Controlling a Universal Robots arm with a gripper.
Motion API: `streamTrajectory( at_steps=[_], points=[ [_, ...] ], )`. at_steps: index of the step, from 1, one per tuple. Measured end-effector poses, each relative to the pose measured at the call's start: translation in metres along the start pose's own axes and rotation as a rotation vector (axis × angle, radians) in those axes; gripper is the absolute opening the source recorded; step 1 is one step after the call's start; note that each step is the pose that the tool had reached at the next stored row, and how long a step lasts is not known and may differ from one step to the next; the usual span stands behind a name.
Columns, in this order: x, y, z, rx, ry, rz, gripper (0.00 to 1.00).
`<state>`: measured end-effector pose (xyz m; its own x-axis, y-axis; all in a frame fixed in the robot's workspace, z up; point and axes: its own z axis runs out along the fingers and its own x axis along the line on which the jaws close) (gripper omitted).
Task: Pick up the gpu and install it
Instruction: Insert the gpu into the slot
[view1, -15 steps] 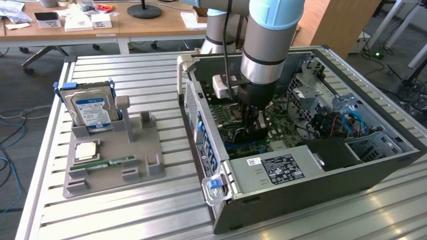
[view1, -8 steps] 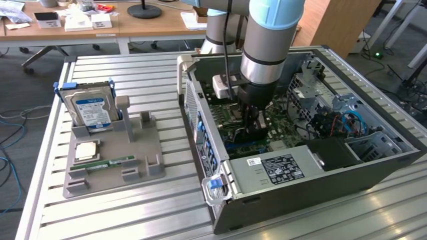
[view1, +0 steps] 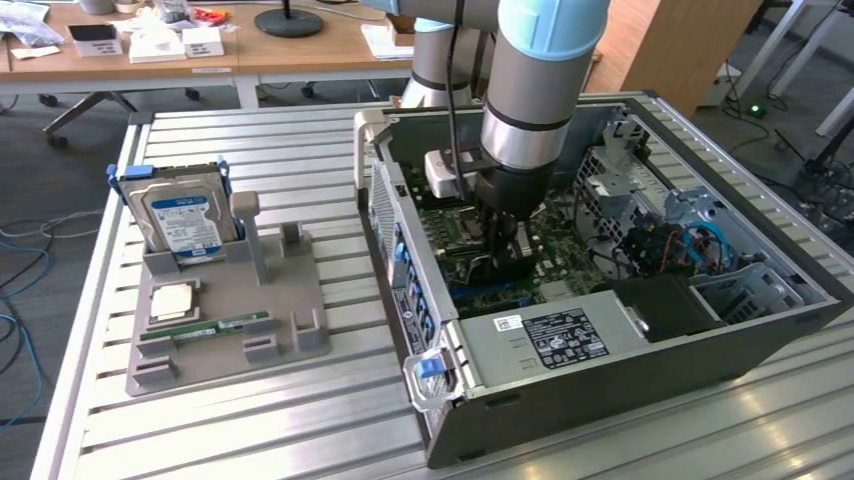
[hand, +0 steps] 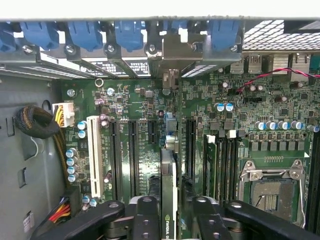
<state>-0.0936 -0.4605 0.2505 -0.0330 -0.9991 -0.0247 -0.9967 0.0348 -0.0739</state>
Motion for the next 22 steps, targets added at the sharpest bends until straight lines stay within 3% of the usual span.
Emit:
streamTrajectory(
  at_steps=[1, 18, 22],
  points=[
    [0.0, 0.0, -0.0001, -0.0001, 0.0003, 0.0, 0.34],
    [0.0, 0.0004, -0.0002, -0.0006, -0.001, -0.02, 0.34],
    [0.0001, 0.0019, -0.0004, 0.0022, -0.0017, -0.02, 0.34]
  ],
)
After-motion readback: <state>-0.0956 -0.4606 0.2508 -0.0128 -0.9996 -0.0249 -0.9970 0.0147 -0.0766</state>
